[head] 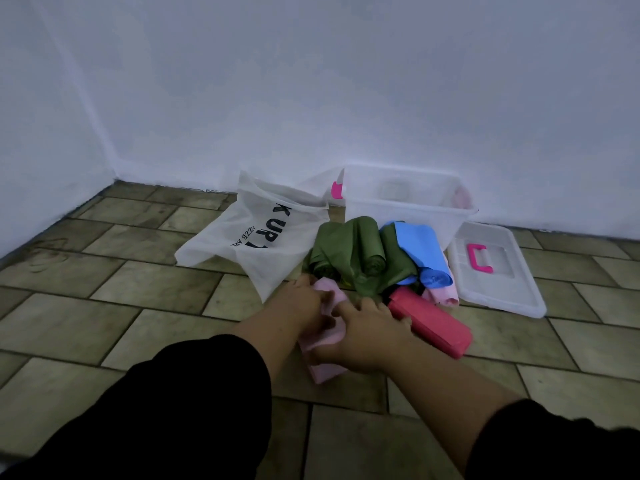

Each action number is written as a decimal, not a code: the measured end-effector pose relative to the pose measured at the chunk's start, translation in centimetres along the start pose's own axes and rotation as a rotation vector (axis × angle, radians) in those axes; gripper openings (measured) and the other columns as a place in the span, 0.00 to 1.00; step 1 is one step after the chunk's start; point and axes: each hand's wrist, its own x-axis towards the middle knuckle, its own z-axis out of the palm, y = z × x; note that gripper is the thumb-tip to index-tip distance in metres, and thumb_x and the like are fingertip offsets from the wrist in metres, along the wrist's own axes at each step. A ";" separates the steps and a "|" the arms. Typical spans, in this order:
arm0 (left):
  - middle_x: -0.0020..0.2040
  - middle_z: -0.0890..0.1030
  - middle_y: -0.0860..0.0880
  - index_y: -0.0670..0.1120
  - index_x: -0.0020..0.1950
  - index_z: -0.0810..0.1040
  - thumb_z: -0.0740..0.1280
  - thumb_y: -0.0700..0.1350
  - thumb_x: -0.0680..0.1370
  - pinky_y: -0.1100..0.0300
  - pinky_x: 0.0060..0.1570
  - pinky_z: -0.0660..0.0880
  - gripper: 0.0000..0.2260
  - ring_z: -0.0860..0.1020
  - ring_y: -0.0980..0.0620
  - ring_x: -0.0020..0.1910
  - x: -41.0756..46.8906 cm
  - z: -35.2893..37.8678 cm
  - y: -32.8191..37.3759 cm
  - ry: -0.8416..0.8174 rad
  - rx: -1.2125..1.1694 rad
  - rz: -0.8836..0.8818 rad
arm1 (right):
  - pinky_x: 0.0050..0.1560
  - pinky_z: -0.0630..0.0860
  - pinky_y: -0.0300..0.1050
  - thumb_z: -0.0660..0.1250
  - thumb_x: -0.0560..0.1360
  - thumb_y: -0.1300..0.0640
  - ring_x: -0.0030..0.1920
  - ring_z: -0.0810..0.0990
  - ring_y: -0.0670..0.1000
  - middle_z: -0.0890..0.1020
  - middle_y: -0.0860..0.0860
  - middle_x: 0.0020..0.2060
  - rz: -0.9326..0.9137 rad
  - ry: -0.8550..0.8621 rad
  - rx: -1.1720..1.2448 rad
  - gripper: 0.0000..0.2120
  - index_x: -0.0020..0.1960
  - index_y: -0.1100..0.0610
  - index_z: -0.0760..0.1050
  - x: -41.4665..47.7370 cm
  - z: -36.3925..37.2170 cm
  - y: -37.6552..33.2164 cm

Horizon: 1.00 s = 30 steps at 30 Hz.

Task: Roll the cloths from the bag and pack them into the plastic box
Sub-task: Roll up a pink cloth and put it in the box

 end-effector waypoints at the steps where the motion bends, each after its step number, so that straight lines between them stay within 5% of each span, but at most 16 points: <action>1: 0.74 0.58 0.42 0.56 0.75 0.57 0.61 0.61 0.76 0.48 0.70 0.61 0.30 0.61 0.42 0.70 0.1 0.1 0.0 -0.014 0.012 0.000 | 0.66 0.53 0.73 0.57 0.57 0.21 0.72 0.57 0.57 0.60 0.52 0.72 0.030 -0.009 0.022 0.50 0.74 0.39 0.51 0.3 0.1 -0.4; 4: 0.73 0.60 0.43 0.54 0.74 0.60 0.62 0.56 0.77 0.48 0.69 0.63 0.27 0.63 0.41 0.70 0.4 0.5 -0.2 0.024 -0.118 -0.064 | 0.65 0.61 0.65 0.58 0.58 0.24 0.69 0.60 0.57 0.63 0.53 0.68 0.041 0.076 0.026 0.46 0.72 0.41 0.53 0.5 1.5 -1.4; 8: 0.73 0.62 0.45 0.48 0.75 0.57 0.59 0.63 0.76 0.53 0.69 0.62 0.33 0.64 0.44 0.70 0.6 0.4 0.0 -0.003 -0.203 -0.128 | 0.60 0.67 0.58 0.60 0.60 0.29 0.64 0.65 0.55 0.66 0.50 0.61 0.042 0.249 0.086 0.39 0.67 0.43 0.59 0.6 3.3 -1.9; 12: 0.72 0.63 0.44 0.51 0.72 0.65 0.59 0.51 0.78 0.48 0.69 0.62 0.22 0.64 0.41 0.69 0.7 0.5 -0.1 0.035 -0.142 -0.085 | 0.56 0.69 0.56 0.62 0.60 0.32 0.60 0.67 0.53 0.67 0.49 0.56 0.022 0.352 0.156 0.35 0.63 0.44 0.62 0.6 3.7 -1.9; 15: 0.72 0.64 0.43 0.48 0.73 0.62 0.61 0.55 0.78 0.49 0.71 0.60 0.25 0.64 0.43 0.70 0.9 0.4 0.2 -0.013 -0.290 -0.147 | 0.55 0.70 0.55 0.65 0.53 0.38 0.59 0.66 0.53 0.68 0.47 0.56 -0.039 0.341 0.158 0.38 0.62 0.45 0.63 -0.1 3.5 -2.2; 18: 0.69 0.70 0.44 0.48 0.68 0.70 0.66 0.57 0.75 0.46 0.67 0.65 0.24 0.68 0.43 0.67 0.1 0.6 -0.4 0.136 -0.504 -0.114 | 0.56 0.69 0.55 0.61 0.52 0.37 0.58 0.67 0.52 0.72 0.44 0.55 -0.073 0.330 0.158 0.34 0.58 0.44 0.68 -1.0 3.2 -1.8; 21: 0.73 0.63 0.44 0.53 0.72 0.66 0.65 0.57 0.76 0.47 0.70 0.62 0.26 0.63 0.43 0.71 -0.2 1.2 -0.6 0.104 -0.313 -0.029 | 0.52 0.67 0.51 0.56 0.55 0.34 0.54 0.69 0.51 0.75 0.42 0.42 -0.080 0.352 0.115 0.24 0.46 0.44 0.73 -1.9 3.4 -1.2; 24: 0.76 0.52 0.44 0.60 0.75 0.58 0.62 0.62 0.76 0.51 0.72 0.56 0.30 0.56 0.43 0.74 -0.4 0.8 -0.4 0.090 -0.114 0.008 | 0.53 0.64 0.53 0.55 0.56 0.35 0.54 0.68 0.52 0.66 0.42 0.32 -0.070 0.318 0.051 0.21 0.41 0.45 0.73 -2.5 4.1 -0.8; 30: 0.77 0.51 0.44 0.60 0.76 0.57 0.60 0.62 0.77 0.52 0.71 0.57 0.29 0.57 0.44 0.73 -0.7 1.0 -0.3 0.087 -0.022 0.029 | 0.53 0.61 0.54 0.55 0.57 0.29 0.58 0.65 0.53 0.73 0.42 0.41 -0.084 0.257 -0.029 0.28 0.48 0.43 0.75 -2.5 4.8 0.2</action>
